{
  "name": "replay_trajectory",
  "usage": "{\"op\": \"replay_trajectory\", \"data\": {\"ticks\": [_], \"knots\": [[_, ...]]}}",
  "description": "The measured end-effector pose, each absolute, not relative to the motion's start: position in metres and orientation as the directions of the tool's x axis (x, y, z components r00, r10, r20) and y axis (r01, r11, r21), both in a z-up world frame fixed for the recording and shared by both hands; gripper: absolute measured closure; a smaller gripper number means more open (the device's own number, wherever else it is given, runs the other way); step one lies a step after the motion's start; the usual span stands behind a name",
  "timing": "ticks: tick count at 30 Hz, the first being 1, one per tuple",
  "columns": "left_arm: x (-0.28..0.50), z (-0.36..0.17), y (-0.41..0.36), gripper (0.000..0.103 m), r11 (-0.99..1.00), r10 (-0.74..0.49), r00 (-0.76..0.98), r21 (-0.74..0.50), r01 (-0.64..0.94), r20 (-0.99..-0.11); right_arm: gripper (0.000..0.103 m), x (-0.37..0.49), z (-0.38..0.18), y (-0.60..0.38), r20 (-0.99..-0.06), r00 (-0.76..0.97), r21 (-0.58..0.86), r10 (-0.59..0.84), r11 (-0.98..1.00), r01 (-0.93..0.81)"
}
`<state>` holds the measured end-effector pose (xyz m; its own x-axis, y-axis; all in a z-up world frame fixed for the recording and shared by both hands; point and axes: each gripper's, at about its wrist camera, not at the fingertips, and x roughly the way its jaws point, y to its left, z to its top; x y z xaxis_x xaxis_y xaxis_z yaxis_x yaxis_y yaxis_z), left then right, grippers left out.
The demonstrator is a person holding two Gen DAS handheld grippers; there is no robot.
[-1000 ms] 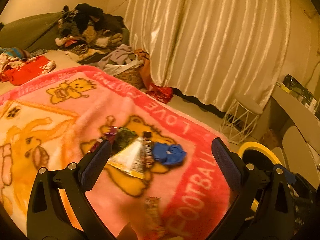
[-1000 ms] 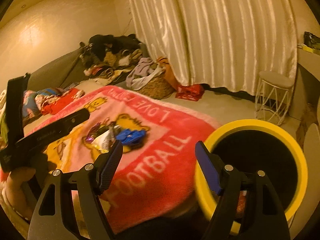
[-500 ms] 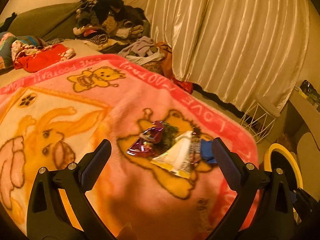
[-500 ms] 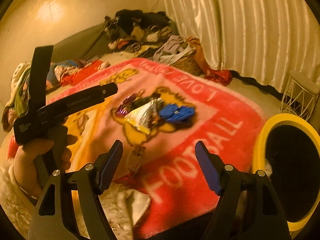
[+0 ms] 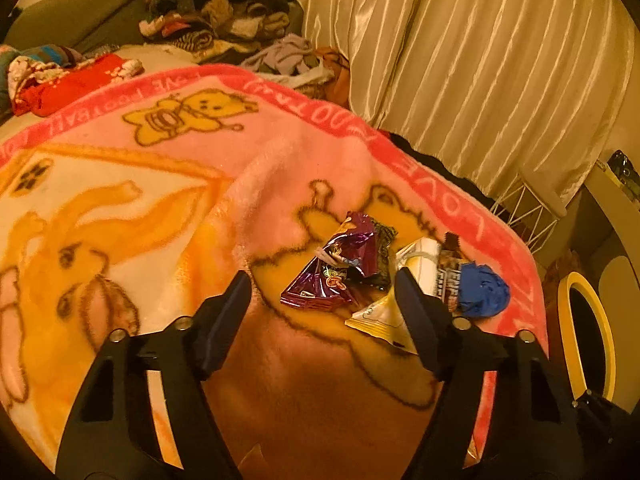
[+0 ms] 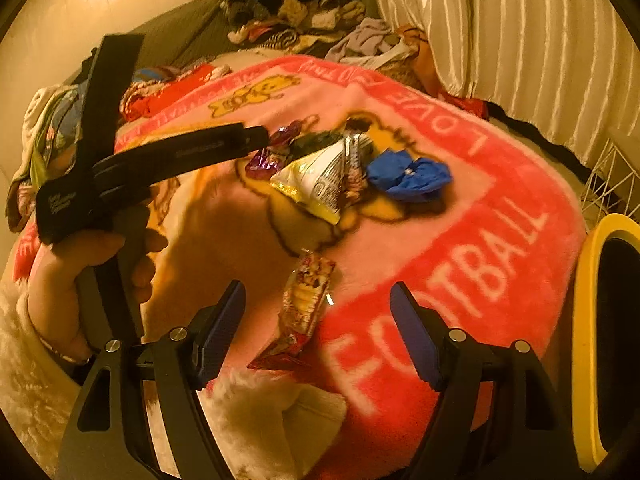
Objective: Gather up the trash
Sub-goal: 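Grasp a purple foil wrapper with the left tool while the right tool grasps a brown snack bag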
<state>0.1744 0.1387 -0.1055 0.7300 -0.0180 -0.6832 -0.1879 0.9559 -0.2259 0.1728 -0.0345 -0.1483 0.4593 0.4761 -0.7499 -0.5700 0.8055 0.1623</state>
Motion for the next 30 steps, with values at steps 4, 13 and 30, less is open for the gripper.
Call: {"op": "replay_trajectory", "data": {"ticks": [4,13,30], "knots": [[0.185,-0.117,0.142,0.045,0.954,-0.033,0.707,-0.234,-0.189,-0.706,0.035,0.175,-0.158,-0.023,-0.777,0.428,0.158,0.461,0.801,-0.577],[0.201,-0.134,0.148,0.061,0.936,-0.066,0.674,-0.279,-0.213,-0.736,0.062,0.190,-0.180,-0.019,-0.831,0.335,0.218,0.443,0.815,-0.537],[0.166,-0.129,0.150,0.072,0.914,-0.050,0.712,-0.320,-0.249,-0.700,0.078,0.178,-0.163,-0.036,-0.762,0.382,0.264,0.523,0.790,-0.554]]}}
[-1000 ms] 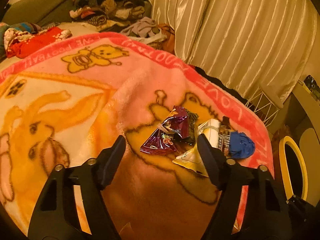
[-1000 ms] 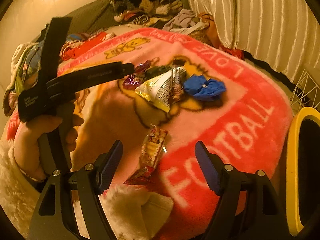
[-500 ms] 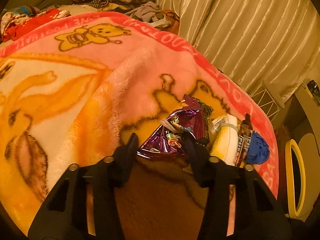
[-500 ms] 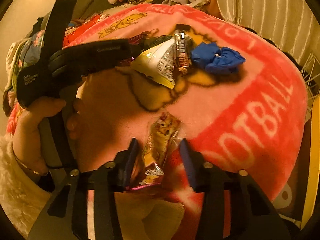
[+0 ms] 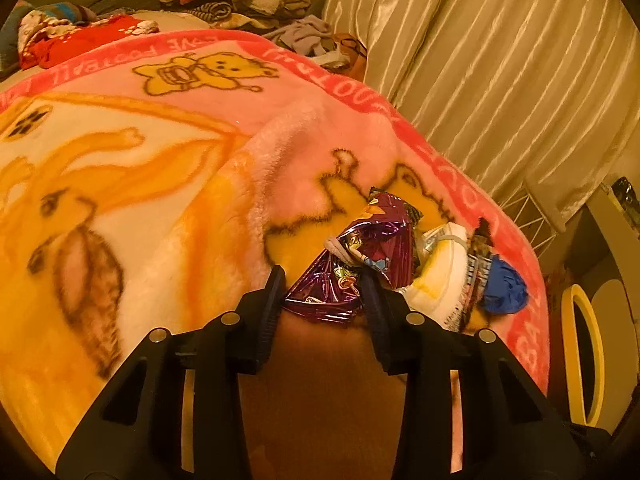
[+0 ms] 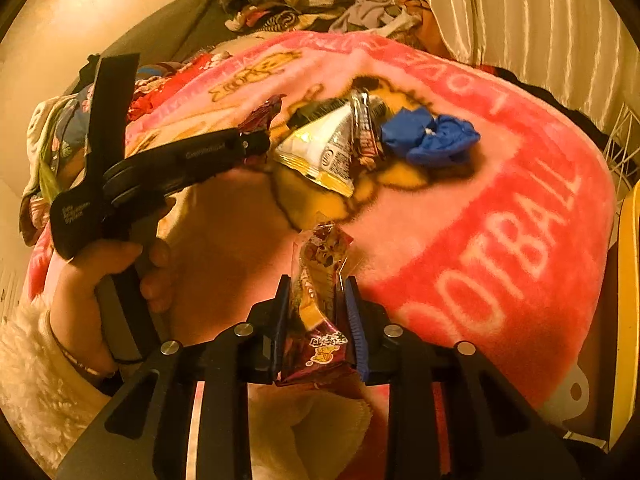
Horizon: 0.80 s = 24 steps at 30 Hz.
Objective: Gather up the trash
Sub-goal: 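Grasp a purple foil wrapper with the left tool while the right tool grasps a brown snack bag, then lift the foil wrapper and snack bag up from the pile with both tools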
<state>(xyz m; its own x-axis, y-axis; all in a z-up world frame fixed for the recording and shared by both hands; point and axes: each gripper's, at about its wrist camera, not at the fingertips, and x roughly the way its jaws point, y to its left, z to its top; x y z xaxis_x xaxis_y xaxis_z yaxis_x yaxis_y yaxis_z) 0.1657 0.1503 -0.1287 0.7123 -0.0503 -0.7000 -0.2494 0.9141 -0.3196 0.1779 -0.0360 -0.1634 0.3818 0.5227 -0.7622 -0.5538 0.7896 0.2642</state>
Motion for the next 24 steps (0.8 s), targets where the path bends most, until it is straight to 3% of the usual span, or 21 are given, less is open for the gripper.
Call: {"op": "replay_trajectory", "data": {"ticks": [15,24], "knots": [[0.138,-0.094,0.128,0.072,0.937,-0.057,0.763,-0.298,-0.181,-0.644,0.078,0.161,-0.142,-0.036,-0.678,0.480,0.203,0.557,0.770,-0.605],[0.135,-0.076,0.110,0.072,0.949,-0.083,0.782,-0.288,-0.127,-0.618,0.078,0.147,-0.122,-0.058,-0.576,0.570,0.216,0.586,0.782,-0.585]]}}
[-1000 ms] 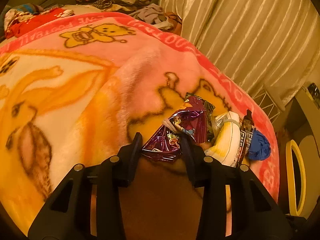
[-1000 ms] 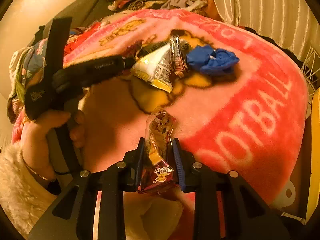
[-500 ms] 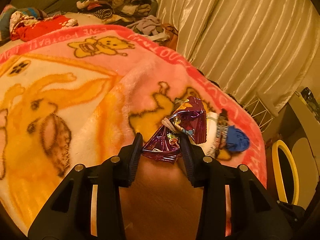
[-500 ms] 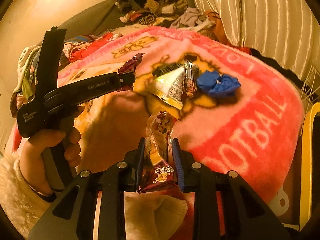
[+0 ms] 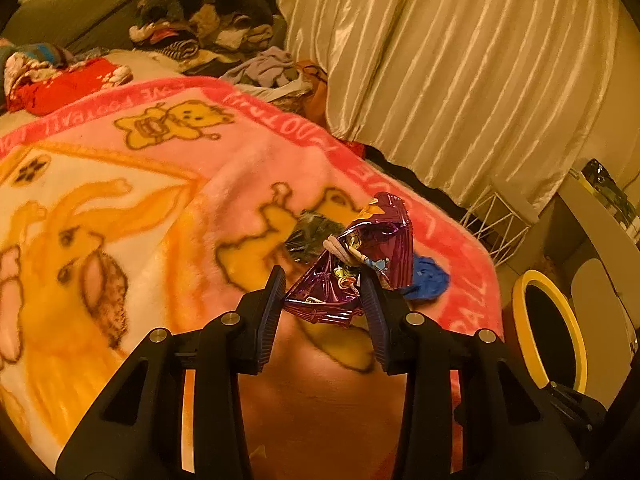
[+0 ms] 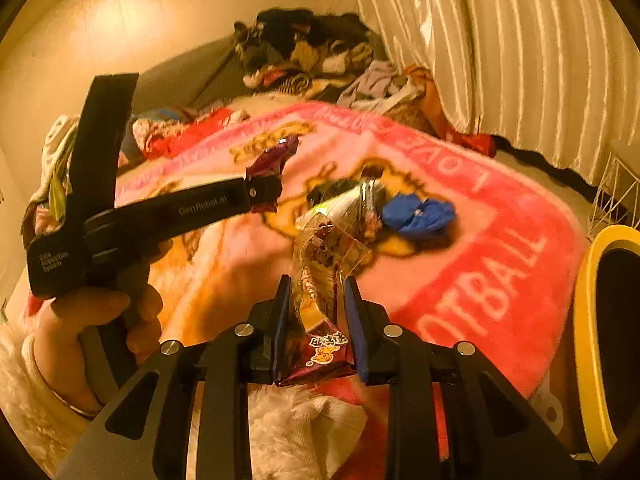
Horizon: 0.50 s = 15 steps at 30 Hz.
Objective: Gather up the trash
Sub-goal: 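Lift the foil wrapper and snack bag up from the pile with both tools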
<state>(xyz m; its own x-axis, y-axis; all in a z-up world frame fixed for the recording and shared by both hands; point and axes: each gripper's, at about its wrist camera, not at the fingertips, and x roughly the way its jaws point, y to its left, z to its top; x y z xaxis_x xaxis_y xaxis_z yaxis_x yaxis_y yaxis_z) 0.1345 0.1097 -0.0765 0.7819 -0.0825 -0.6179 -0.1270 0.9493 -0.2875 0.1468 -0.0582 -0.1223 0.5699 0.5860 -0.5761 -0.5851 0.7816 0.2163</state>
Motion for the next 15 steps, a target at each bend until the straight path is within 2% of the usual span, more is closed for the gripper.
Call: {"op": "replay_trajectory", "data": {"ticks": [15], "knots": [[0.129,-0.056,0.070,0.072,0.965,-0.130,0.798,-0.261,-0.036,-0.588,0.078,0.141,-0.103,-0.103,-0.513,0.656,0.221,0.554,0.823,-0.523]]}}
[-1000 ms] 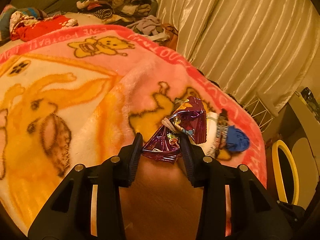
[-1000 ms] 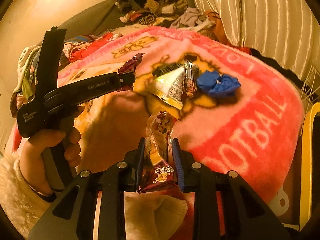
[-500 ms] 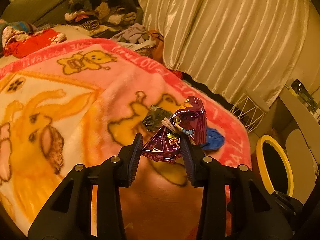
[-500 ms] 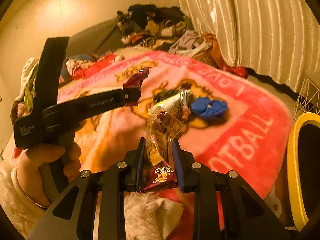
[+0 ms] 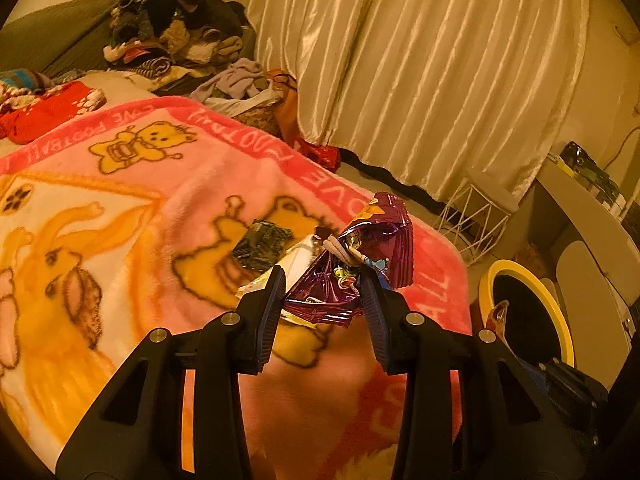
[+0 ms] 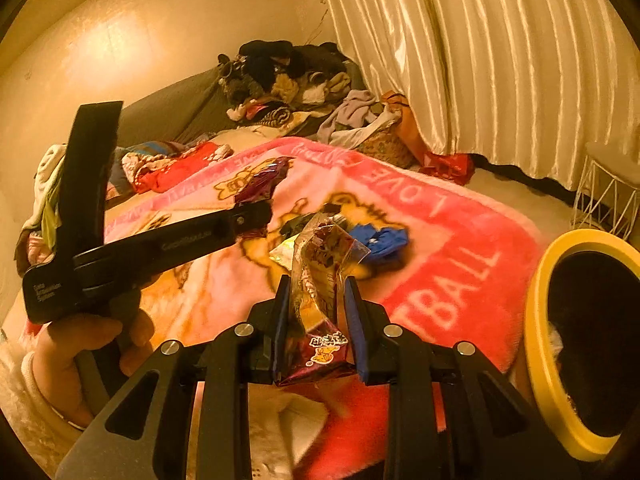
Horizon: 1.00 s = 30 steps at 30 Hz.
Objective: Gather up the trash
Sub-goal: 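Lift the foil wrapper and snack bag up from the pile with both tools, then carry the foil wrapper and snack bag with both tools over the bin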
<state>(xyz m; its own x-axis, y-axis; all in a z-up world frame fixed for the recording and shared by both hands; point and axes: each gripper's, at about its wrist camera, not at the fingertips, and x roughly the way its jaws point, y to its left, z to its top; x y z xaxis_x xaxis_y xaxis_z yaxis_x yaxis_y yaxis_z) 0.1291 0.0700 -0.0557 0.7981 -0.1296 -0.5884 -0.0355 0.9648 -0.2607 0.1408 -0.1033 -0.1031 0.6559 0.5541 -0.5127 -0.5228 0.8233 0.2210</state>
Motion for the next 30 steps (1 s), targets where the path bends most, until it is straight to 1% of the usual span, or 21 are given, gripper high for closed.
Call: {"op": "replay_trajectory", "data": {"ticks": [11,30], "knots": [[0.127,-0.048,0.052,0.072,0.970,-0.150,0.803,-0.243,0.007,-0.577,0.078,0.148,-0.096,-0.135,-0.493,0.696,0.238,0.523,0.850,-0.470],[0.123,-0.035,0.020,0.072,0.972,-0.202,0.803,-0.217,0.092,-0.561,0.078,0.153,-0.093,-0.170,-0.485,0.737,0.248,0.471,0.882,-0.401]]}}
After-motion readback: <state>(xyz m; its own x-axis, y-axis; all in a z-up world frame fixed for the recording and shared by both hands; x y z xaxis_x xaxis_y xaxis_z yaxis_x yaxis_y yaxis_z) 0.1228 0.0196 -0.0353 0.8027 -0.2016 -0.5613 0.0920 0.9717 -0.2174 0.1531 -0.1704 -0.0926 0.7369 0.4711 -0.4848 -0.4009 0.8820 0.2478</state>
